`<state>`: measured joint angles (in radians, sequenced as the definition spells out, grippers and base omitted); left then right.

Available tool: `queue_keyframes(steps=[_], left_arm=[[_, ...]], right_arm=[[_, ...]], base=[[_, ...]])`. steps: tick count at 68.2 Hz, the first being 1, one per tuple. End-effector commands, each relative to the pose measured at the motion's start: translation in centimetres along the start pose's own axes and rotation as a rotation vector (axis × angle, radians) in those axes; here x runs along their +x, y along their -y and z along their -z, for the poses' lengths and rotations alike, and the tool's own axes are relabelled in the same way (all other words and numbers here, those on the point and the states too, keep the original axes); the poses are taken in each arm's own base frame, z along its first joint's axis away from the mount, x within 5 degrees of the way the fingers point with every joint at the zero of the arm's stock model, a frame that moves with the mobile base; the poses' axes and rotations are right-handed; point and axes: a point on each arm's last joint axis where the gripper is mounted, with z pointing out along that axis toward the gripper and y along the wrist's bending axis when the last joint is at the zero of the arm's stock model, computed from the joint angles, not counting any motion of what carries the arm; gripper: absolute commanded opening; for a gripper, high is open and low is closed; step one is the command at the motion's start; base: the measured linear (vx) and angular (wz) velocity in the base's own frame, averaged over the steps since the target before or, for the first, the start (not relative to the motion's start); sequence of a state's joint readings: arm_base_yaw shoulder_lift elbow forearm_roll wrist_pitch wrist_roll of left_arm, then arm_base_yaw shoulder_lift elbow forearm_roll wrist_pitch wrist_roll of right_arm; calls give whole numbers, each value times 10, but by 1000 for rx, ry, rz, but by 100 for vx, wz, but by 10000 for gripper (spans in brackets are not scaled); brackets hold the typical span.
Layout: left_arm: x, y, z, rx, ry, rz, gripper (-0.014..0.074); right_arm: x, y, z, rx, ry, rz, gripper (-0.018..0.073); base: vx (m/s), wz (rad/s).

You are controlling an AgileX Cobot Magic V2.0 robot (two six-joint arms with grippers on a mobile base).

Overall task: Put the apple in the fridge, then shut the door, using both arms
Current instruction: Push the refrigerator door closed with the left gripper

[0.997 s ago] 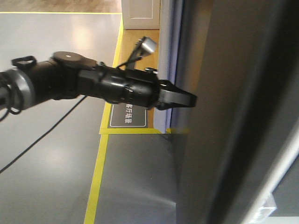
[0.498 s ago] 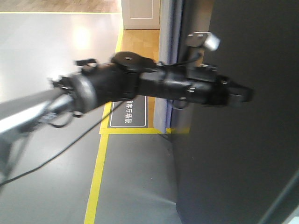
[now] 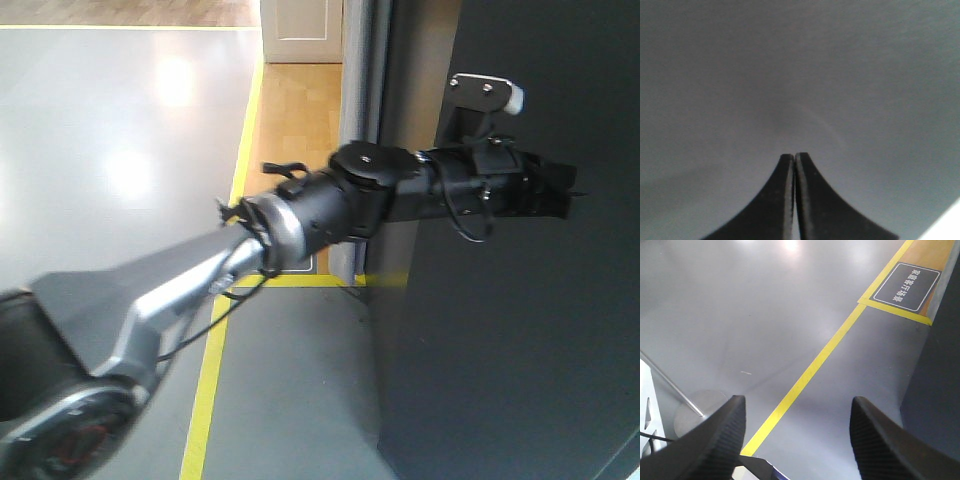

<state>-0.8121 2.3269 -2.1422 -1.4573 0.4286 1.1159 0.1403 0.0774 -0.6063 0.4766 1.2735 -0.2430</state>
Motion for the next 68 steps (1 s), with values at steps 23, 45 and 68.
queue_keyframes(steps=[23,45,68], left_arm=[[-39,18,-12,-83,211,-104,-6],[-31,23,-15,-24,149,-186,-6],[-66,54,19,-7,4,-234,-6]], right_arm=[[-5,-3,2,-25,2,2,433],[-5,-3,2,-25,2,2,433],[-5,-2,2,-21,3,11,433]], base=[[0,0],[0,0],[0,0]])
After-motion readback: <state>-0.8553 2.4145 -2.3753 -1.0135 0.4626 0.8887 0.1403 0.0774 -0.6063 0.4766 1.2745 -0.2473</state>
